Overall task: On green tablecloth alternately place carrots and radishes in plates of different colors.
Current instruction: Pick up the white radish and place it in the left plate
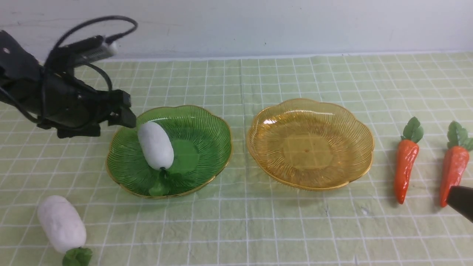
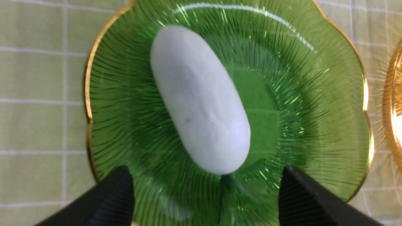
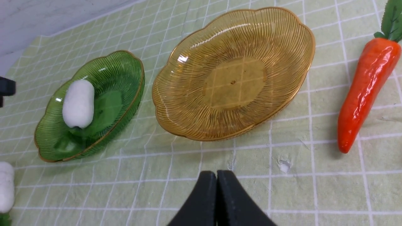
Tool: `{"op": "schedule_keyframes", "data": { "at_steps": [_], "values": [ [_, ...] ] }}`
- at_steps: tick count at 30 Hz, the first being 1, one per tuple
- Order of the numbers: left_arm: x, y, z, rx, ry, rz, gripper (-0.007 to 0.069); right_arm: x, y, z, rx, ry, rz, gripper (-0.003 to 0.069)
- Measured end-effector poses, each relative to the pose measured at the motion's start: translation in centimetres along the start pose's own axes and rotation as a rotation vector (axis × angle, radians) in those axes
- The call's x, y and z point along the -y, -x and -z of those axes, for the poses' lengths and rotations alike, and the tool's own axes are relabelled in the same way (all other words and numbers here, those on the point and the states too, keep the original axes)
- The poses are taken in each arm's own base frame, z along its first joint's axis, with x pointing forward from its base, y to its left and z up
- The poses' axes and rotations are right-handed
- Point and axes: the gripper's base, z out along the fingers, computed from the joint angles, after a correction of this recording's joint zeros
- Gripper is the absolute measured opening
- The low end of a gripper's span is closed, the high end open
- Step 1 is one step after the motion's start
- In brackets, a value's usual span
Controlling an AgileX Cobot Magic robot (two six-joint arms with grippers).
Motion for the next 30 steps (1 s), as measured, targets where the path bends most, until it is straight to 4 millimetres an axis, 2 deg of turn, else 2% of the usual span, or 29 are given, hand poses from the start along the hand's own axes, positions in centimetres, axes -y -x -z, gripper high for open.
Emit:
{"op": "schedule_keyframes", "data": {
  "at_steps": [2, 3, 5, 6, 7, 9, 13, 15, 17, 21, 25, 27, 30],
  "values": [
    [-0.5, -0.3, 2.7, -0.014, 0.012, -0.001, 0.0410, 0.0, 0.0, 0.0, -0.001, 0.000, 0.000, -0.0014],
    [-1.0, -0.7, 4.1, -0.044, 0.031, 0.000, 0.0297, 0.0, 0.0, 0.0, -0.001, 0.000, 0.000, -0.0014],
    [-1.6, -1.4, 5.6, -0.085, 0.067, 0.007, 0.0150, 0.0, 0.0, 0.0, -0.001, 0.000, 0.000, -0.0014],
    [-1.7, -1.6, 5.8, -0.098, 0.067, 0.018, 0.0120, 0.0, 0.0, 0.0, -0.001, 0.000, 0.000, -0.0014],
    [-2.4, -2.1, 6.4, -0.127, 0.102, 0.041, 0.0068, 0.0, 0.0, 0.0, -0.001, 0.000, 0.000, -0.0014],
    [-3.6, -3.7, 7.3, -0.201, 0.177, 0.115, 0.0011, 0.0, 0.0, 0.0, -0.002, 0.001, 0.005, -0.0014],
    [-4.8, -6.2, 6.7, -0.352, 0.258, 0.161, -0.0003, 0.0, 0.0, 0.0, -0.003, 0.001, 0.018, -0.0014],
    [-5.0, -6.8, 6.3, -0.372, 0.261, 0.158, 0.0025, 0.0, 0.0, 0.0, -0.003, 0.001, 0.020, -0.0014],
    [-5.1, -6.7, 6.0, -0.347, 0.263, 0.146, 0.0091, 0.0, 0.0, 0.0, -0.003, 0.002, 0.022, -0.0014],
    [-5.4, -6.2, 5.3, -0.307, 0.265, 0.138, 0.0293, 0.0, 0.0, 0.0, -0.002, 0.003, 0.020, -0.0014],
    [-6.0, -6.1, 3.7, -0.335, 0.268, 0.147, 0.0513, -0.1, 0.0, 0.0, -0.001, 0.006, 0.015, -0.0014],
    [-6.4, -6.2, 2.7, -0.363, 0.270, 0.157, 0.0596, -0.1, 0.0, 0.0, 0.000, 0.009, 0.011, -0.0014],
    [-7.0, -6.3, 1.3, -0.405, 0.283, 0.160, 0.0658, -0.1, 0.0, 0.0, -0.001, 0.013, 0.005, -0.0014]
  ]
}}
